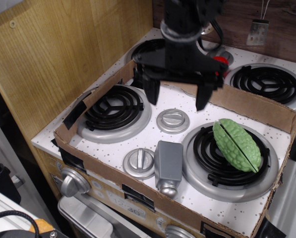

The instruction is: Right pepper shaker

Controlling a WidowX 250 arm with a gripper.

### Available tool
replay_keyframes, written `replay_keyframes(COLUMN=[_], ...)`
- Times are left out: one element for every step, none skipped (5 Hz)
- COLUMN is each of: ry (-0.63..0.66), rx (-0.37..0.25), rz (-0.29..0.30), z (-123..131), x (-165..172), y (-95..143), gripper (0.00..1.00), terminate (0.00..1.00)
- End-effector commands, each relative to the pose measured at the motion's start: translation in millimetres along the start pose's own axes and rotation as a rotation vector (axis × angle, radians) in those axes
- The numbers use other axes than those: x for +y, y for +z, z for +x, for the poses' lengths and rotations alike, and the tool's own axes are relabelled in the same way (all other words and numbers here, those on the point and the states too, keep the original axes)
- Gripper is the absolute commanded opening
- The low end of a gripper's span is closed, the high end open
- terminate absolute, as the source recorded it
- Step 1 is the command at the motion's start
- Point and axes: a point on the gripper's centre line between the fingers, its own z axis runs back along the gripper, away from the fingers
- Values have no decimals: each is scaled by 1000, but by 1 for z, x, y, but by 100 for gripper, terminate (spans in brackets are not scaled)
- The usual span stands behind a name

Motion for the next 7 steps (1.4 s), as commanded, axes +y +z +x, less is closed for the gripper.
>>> replay_keyframes(ry=[62,100,104,133,170,187,186], rx=[-69,-34,-16,-3,-19,-35,-49], rz=[-4,-17,-28,9,41,77,74], z=[-29,-42,-48,-63,-73,-78,-77], x=[-7,-12,-17,-14,-12,-11,-12], y=[-1,-15,-29,-42,-56,-63,-64], gripper=[100,100,100,100,100,100,100], terminate=[0,0,0,0,0,0,0])
